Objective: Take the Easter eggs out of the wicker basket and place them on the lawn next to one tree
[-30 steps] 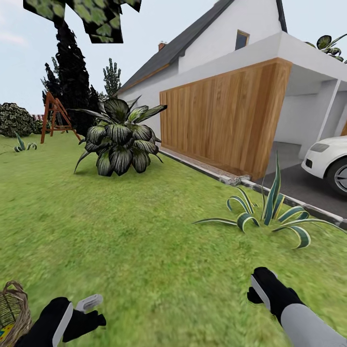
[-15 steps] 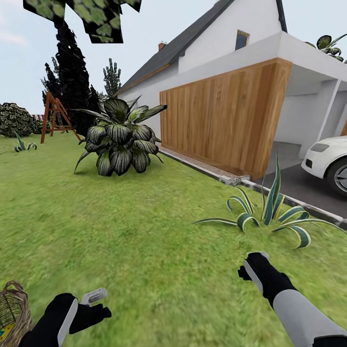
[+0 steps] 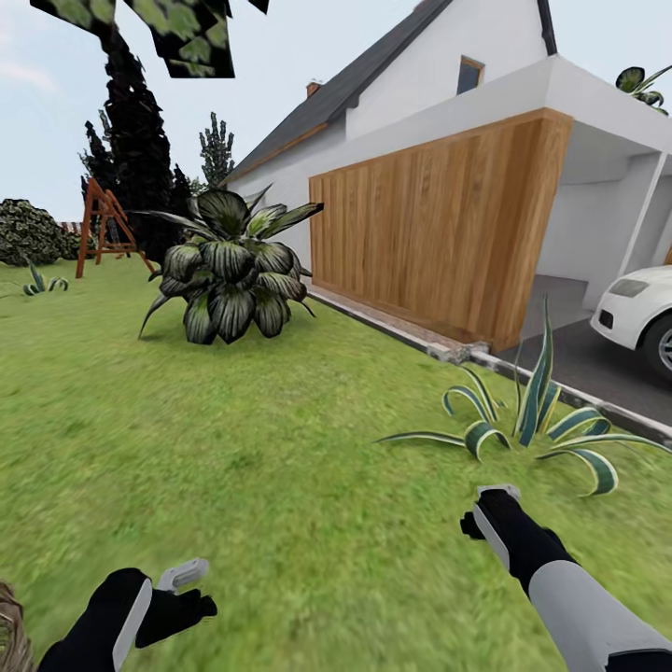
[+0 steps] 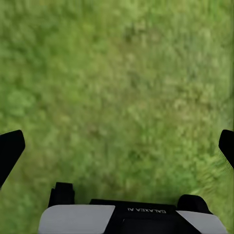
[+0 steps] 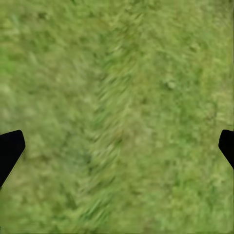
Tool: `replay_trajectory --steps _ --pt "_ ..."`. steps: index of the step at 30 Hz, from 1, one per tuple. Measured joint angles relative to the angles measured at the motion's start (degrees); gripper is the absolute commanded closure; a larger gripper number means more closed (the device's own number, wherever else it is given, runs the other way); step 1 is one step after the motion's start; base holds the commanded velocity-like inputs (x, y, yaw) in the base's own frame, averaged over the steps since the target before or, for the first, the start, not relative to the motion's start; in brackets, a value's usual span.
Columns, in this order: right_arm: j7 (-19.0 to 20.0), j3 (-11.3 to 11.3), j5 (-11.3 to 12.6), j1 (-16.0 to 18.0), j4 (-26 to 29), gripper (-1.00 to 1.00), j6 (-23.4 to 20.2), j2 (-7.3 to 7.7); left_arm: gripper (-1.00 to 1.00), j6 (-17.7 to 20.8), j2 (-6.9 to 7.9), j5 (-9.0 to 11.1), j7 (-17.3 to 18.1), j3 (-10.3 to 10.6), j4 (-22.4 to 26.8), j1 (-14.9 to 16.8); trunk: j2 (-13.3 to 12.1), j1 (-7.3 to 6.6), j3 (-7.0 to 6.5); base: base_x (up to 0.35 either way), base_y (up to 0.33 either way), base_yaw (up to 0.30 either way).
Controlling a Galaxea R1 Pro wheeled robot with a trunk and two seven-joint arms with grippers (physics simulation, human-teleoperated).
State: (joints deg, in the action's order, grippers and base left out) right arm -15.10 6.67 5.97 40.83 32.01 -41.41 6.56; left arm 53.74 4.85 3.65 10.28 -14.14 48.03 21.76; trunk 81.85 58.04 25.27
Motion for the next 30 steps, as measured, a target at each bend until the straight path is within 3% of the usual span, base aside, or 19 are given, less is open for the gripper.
replay_trajectory --steps 30 --pt "-0.1 0.0 -0.1 0.0 -0.2 -1.00 0.3 -0.08 -1.00 0.0 0.09 0.2 0.1 -0.4 0.0 0.0 0.0 0.00 0.00 0.348 0.005 0.017"
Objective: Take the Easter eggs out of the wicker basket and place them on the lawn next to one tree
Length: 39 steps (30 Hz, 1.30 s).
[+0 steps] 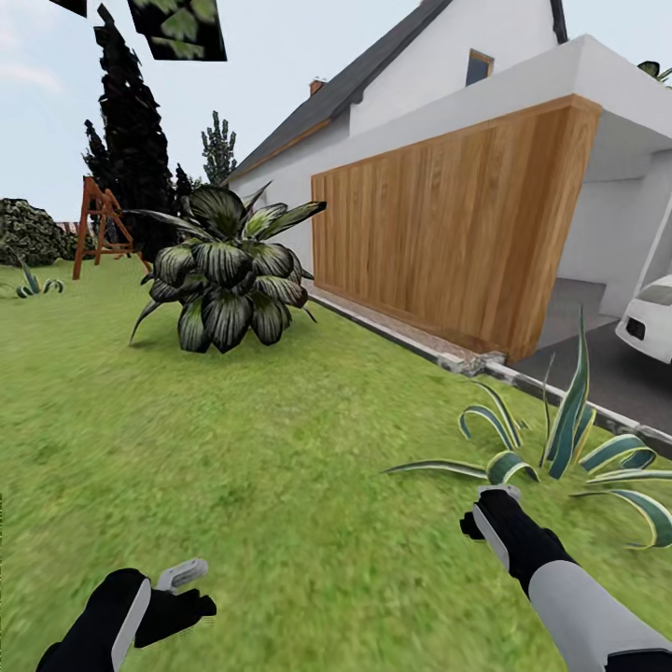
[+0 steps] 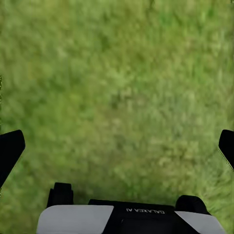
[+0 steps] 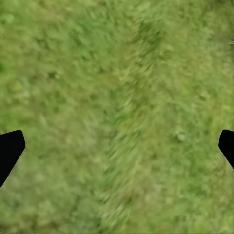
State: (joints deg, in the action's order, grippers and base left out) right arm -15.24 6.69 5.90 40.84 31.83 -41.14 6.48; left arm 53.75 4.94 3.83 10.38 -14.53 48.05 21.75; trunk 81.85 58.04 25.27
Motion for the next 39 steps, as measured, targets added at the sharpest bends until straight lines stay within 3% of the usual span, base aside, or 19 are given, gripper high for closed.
replay_trajectory --steps 25,32,34,39 --pt "-0.1 0.1 0.0 0.0 -1.8 -1.00 0.0 -0.16 -1.00 -0.1 0.43 0.0 -0.1 -0.3 0.9 0.0 0.0 0.04 0.00 0.024 0.004 0.294" --pt "0.0 0.0 0.3 0.0 -8.3 -1.00 -0.5 -0.02 -1.00 1.6 1.23 -0.2 -0.4 -0.4 9.9 0.0 0.0 0.04 0.00 0.000 0.000 0.298" --pt "0.0 0.0 0.4 0.0 -11.4 -1.00 -0.5 -0.08 -1.00 1.8 1.06 -0.2 -0.4 -0.4 9.5 0.0 0.0 0.04 0.01 0.000 0.000 0.298" --pt "-0.1 0.0 0.1 0.0 -13.0 -1.00 -0.3 0.17 -1.00 1.9 0.86 -0.3 -0.4 0.0 7.5 0.0 0.0 0.04 0.00 0.000 0.000 0.293"
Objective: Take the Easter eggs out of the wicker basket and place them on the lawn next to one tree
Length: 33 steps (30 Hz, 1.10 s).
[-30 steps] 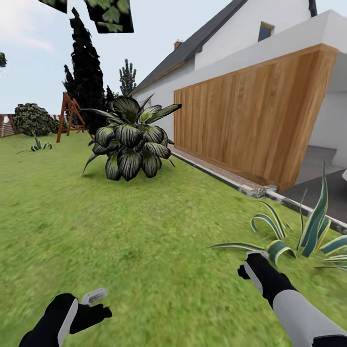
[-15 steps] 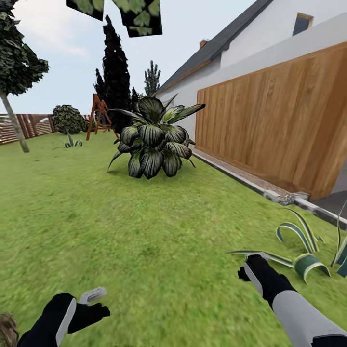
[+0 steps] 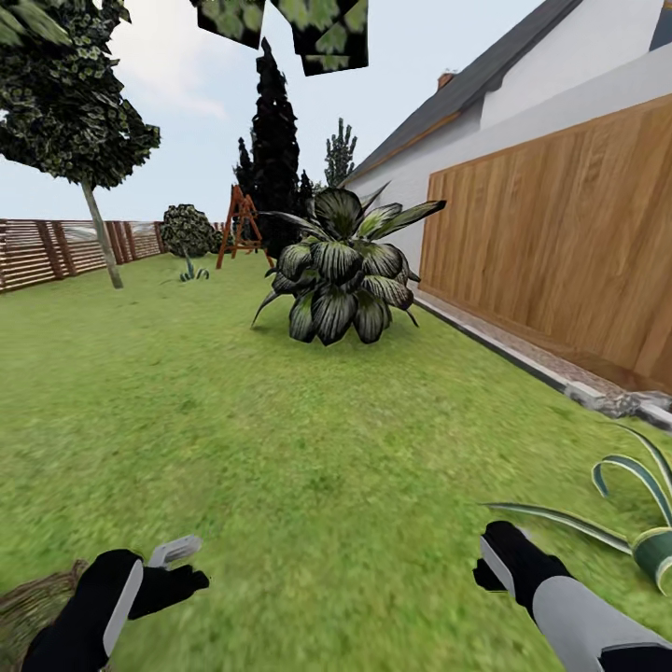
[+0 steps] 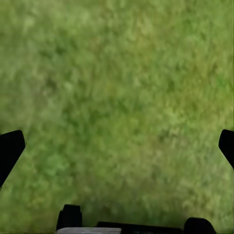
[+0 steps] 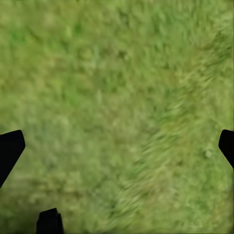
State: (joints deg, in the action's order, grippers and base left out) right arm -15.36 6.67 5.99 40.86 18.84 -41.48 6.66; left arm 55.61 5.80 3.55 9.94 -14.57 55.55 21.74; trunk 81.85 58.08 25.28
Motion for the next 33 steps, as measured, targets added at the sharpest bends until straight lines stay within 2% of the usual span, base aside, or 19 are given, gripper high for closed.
replay_trajectory --steps 8,33 --pt "-0.1 0.0 -0.1 0.0 -0.3 -1.00 0.4 -0.13 -1.00 0.0 0.02 0.1 0.2 0.1 -6.1 0.0 0.0 0.00 0.00 0.000 0.000 0.289" --pt "-0.2 0.0 -0.1 0.0 -0.8 -1.00 0.7 -0.03 -1.00 -0.1 -0.24 0.3 0.2 0.2 -6.2 0.0 0.0 0.00 0.00 0.000 0.000 0.288"
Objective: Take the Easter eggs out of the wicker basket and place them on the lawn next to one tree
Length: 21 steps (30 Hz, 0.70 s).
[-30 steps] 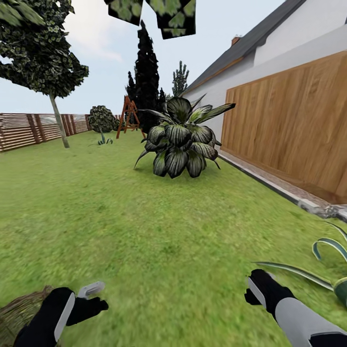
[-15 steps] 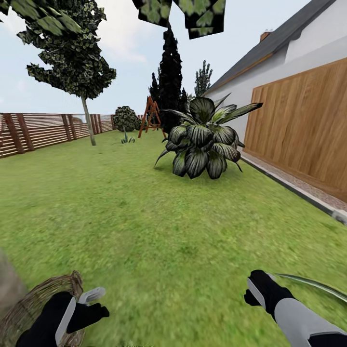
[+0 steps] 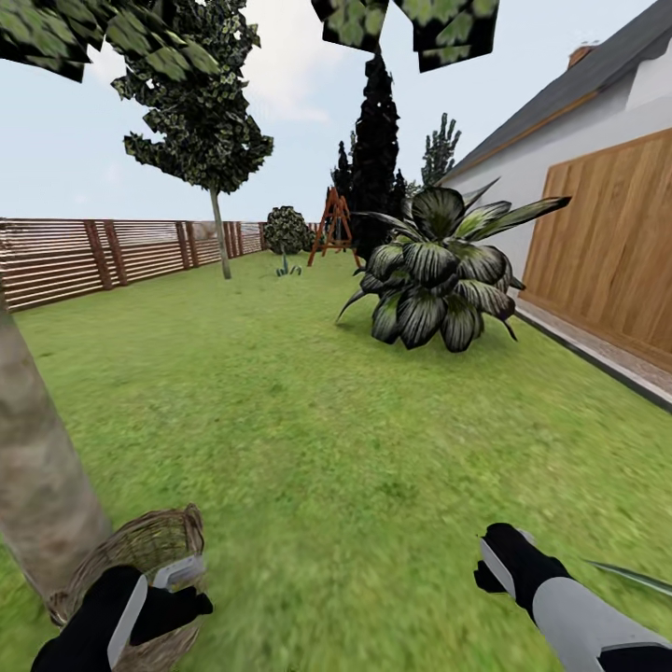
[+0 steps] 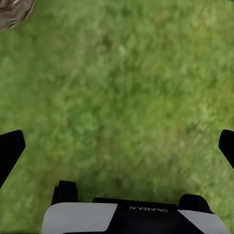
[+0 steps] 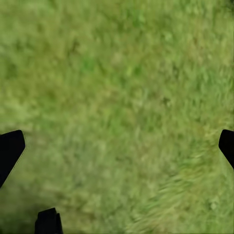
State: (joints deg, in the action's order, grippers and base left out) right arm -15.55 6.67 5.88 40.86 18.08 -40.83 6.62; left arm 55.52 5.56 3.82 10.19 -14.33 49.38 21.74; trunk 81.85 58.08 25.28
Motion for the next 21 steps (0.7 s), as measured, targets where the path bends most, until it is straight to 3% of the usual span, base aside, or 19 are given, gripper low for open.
replay_trajectory --steps 10,21 --pt "0.0 0.0 0.0 0.0 0.0 -1.00 0.1 -0.12 -1.00 0.0 0.00 0.0 0.1 0.0 0.1 0.0 0.0 -0.01 0.00 0.025 -0.011 0.288" --pt "0.0 0.0 0.0 0.0 0.0 -1.00 0.1 -0.18 -1.00 -0.2 -0.84 -0.1 0.1 0.1 -0.1 0.0 0.0 -0.02 0.00 0.198 -0.234 0.288"
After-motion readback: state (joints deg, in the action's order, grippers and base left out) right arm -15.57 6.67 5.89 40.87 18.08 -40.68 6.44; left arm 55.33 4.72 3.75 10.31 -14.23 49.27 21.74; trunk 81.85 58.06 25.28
